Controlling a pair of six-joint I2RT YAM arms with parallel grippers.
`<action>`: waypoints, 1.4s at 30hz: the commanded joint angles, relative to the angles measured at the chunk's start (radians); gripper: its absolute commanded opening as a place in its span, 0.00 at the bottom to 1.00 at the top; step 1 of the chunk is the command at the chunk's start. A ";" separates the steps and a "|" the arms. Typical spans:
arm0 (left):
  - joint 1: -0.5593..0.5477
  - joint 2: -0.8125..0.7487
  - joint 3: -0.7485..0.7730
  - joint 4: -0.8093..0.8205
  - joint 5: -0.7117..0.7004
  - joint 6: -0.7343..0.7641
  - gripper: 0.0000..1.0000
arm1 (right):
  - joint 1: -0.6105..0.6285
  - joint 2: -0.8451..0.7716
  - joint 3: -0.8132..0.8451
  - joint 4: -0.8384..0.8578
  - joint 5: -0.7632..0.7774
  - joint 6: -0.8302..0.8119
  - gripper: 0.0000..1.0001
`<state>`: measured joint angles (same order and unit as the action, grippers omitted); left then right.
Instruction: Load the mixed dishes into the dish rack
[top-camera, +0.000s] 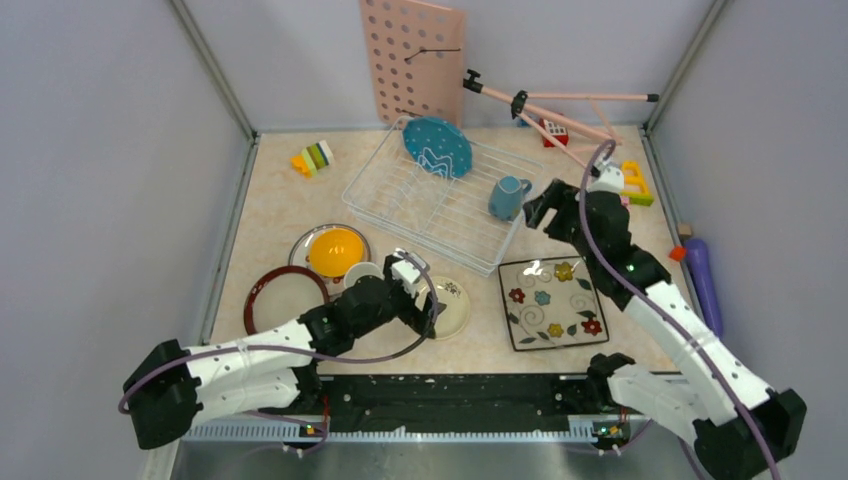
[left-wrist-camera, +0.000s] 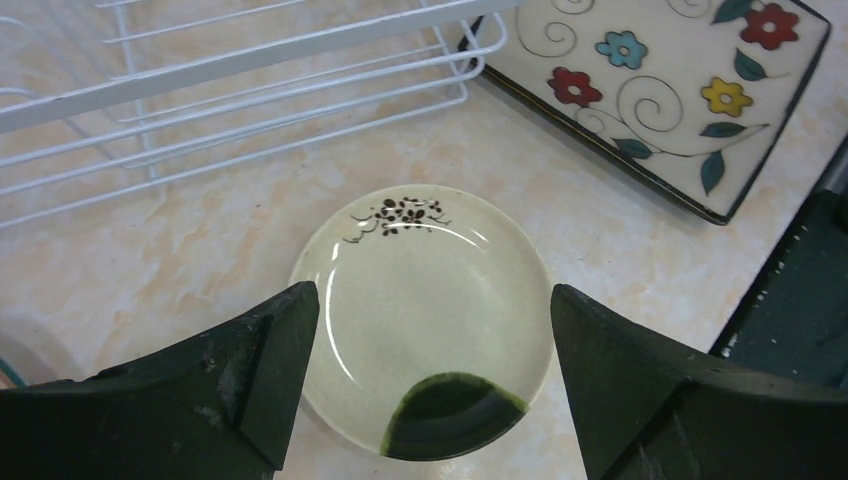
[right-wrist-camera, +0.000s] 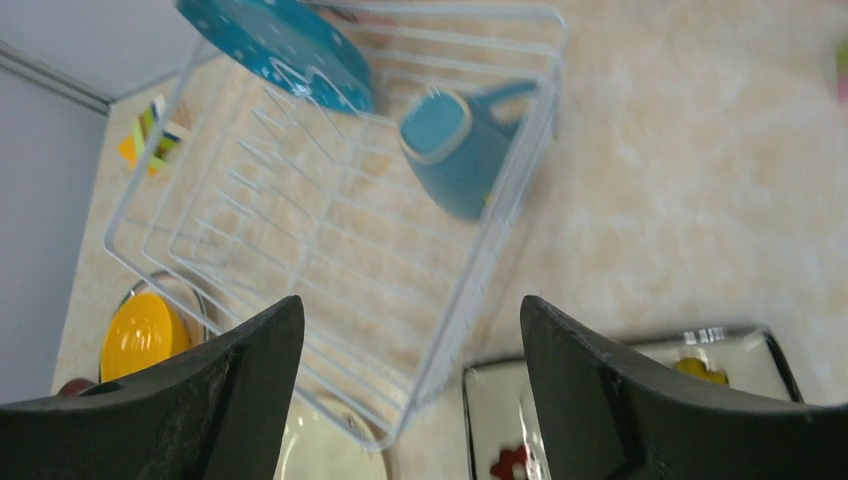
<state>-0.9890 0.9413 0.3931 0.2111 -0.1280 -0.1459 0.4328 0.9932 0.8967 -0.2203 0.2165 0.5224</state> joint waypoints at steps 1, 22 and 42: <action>-0.003 0.015 0.043 0.081 0.140 0.010 0.91 | -0.015 -0.196 -0.115 -0.260 0.041 0.248 0.78; -0.327 0.370 0.381 -0.121 0.120 0.382 0.88 | -0.014 -0.362 -0.311 -0.940 0.110 0.826 0.97; -0.434 0.820 0.671 -0.190 0.137 0.671 0.82 | -0.014 -0.464 -0.049 -1.118 0.379 0.863 0.98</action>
<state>-1.4132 1.7237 0.9791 0.0212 0.0303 0.4599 0.4267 0.5514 0.8059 -1.3121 0.5465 1.3952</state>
